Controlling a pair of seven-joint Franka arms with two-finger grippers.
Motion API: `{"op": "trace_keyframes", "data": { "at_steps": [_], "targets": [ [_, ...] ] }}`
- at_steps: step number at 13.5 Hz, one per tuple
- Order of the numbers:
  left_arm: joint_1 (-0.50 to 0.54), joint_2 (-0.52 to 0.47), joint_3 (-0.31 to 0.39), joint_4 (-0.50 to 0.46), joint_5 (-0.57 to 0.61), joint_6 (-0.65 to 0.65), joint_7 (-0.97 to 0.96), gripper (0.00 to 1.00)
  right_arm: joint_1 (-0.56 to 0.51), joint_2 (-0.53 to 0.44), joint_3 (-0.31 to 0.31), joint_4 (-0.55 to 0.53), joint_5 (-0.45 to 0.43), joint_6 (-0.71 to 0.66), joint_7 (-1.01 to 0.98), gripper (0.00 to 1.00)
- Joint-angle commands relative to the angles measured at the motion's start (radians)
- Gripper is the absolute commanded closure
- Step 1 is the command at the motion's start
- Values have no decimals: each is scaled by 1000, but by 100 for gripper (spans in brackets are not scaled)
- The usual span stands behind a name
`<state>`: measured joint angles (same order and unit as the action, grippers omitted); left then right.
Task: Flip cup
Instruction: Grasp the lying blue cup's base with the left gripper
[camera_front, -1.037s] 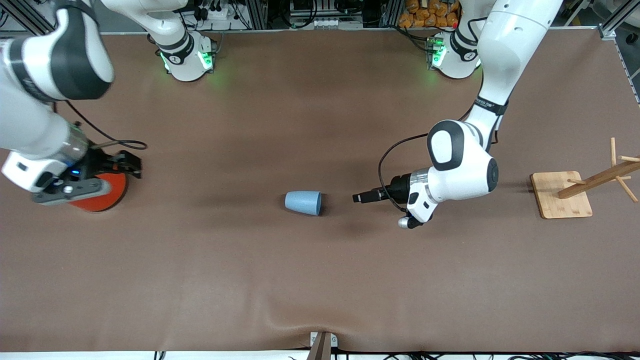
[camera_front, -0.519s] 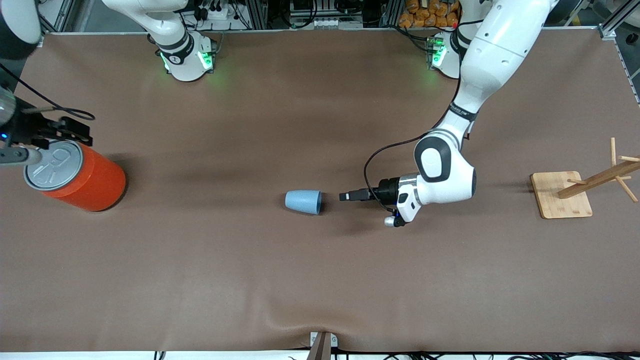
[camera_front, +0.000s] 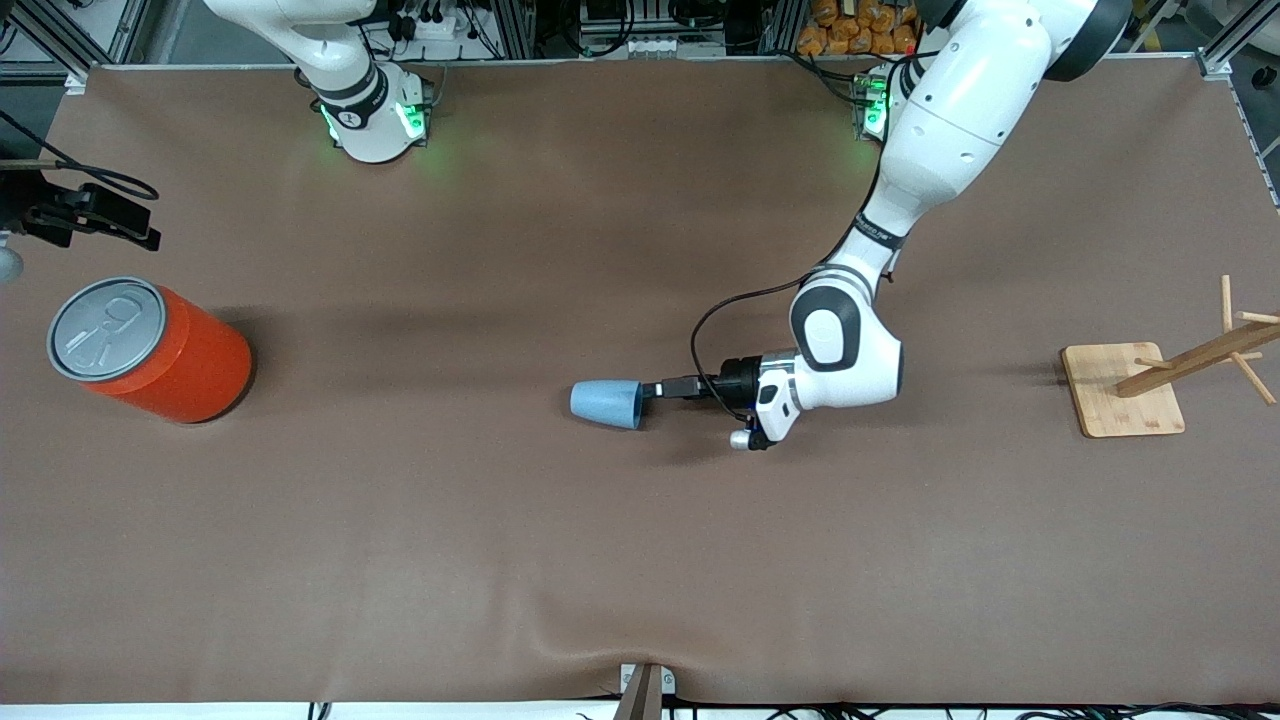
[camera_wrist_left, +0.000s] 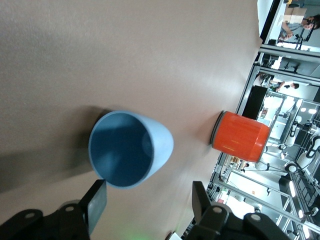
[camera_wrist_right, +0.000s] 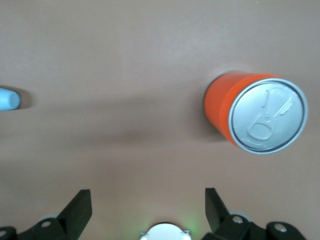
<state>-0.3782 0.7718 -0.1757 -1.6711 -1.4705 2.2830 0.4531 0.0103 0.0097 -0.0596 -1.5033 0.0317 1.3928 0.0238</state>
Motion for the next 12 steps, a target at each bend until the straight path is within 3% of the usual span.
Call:
{"op": "trace_keyframes", "data": {
  "at_steps": [1, 5, 7, 12],
  "targets": [
    [-4, 46, 1, 39, -24, 10, 58, 30, 0, -14, -23, -1, 50, 57, -49, 0],
    [-17, 66, 1, 80, -33, 10, 76, 35, 5, -24, -17, 8, 27, 60, -44, 0],
    [-18, 69, 1, 85, -36, 10, 81, 35, 8, -19, 1, 46, -41, 31, -44, 0],
    [-27, 107, 1, 132, -40, 10, 122, 37, 8, -13, 0, 104, -33, -21, -50, 0]
  ]
}}
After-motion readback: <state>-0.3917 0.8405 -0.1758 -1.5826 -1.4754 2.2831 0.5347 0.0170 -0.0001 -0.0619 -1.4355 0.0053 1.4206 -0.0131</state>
